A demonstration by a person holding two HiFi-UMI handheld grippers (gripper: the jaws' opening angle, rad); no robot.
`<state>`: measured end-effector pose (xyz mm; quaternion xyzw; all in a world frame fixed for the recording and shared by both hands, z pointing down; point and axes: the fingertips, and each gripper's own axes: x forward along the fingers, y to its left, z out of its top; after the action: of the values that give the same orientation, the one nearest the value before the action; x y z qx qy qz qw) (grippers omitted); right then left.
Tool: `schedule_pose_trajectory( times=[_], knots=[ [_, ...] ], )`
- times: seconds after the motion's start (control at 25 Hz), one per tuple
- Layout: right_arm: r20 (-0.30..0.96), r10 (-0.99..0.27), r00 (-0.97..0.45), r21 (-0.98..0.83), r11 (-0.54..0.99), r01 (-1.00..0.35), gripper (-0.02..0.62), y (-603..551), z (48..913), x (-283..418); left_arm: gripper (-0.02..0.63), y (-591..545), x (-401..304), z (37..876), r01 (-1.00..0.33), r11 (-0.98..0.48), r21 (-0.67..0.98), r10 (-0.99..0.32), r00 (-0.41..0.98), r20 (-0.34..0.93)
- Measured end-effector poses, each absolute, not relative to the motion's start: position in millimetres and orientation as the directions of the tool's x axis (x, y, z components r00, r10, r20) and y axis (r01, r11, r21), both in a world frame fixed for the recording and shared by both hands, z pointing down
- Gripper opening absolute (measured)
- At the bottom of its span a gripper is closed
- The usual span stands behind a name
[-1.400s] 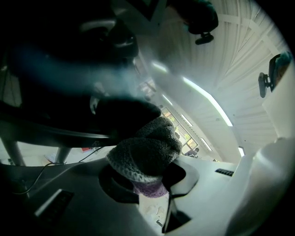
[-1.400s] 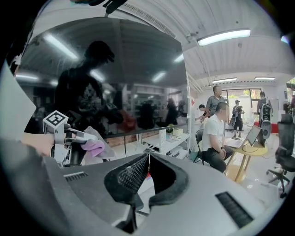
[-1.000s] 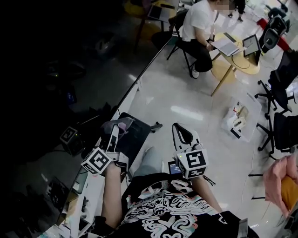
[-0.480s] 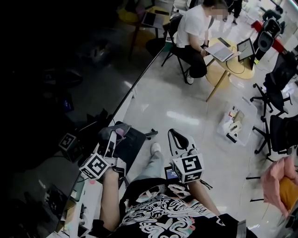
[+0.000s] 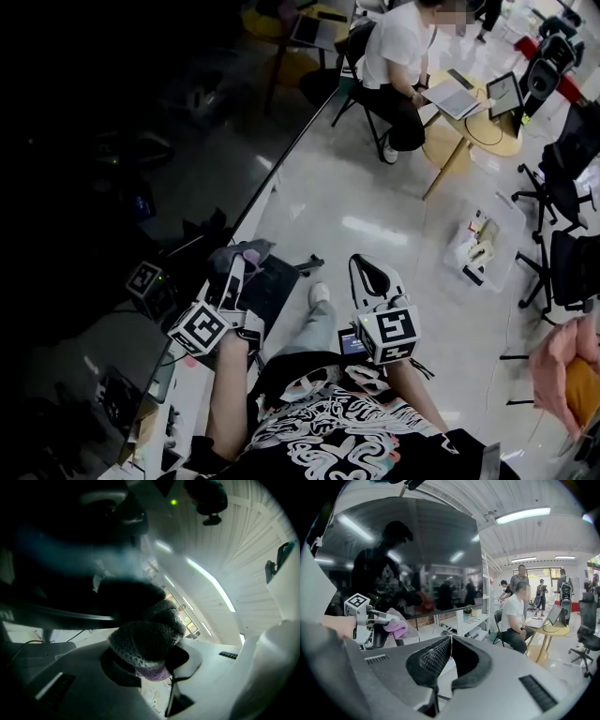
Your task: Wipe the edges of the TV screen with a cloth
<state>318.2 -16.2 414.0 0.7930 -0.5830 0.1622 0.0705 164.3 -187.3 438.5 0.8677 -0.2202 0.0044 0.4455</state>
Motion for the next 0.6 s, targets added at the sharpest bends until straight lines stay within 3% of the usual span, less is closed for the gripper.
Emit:
schedule_pose_trajectory(
  times=[0.6],
  knots=[
    [0.327,-0.891,0.315,-0.065,-0.354,-0.933,0.029,-24,413,351,0.118,-199,187,434,-0.348,-0.48,0.805,-0.384,0.909,0.163]
  ],
)
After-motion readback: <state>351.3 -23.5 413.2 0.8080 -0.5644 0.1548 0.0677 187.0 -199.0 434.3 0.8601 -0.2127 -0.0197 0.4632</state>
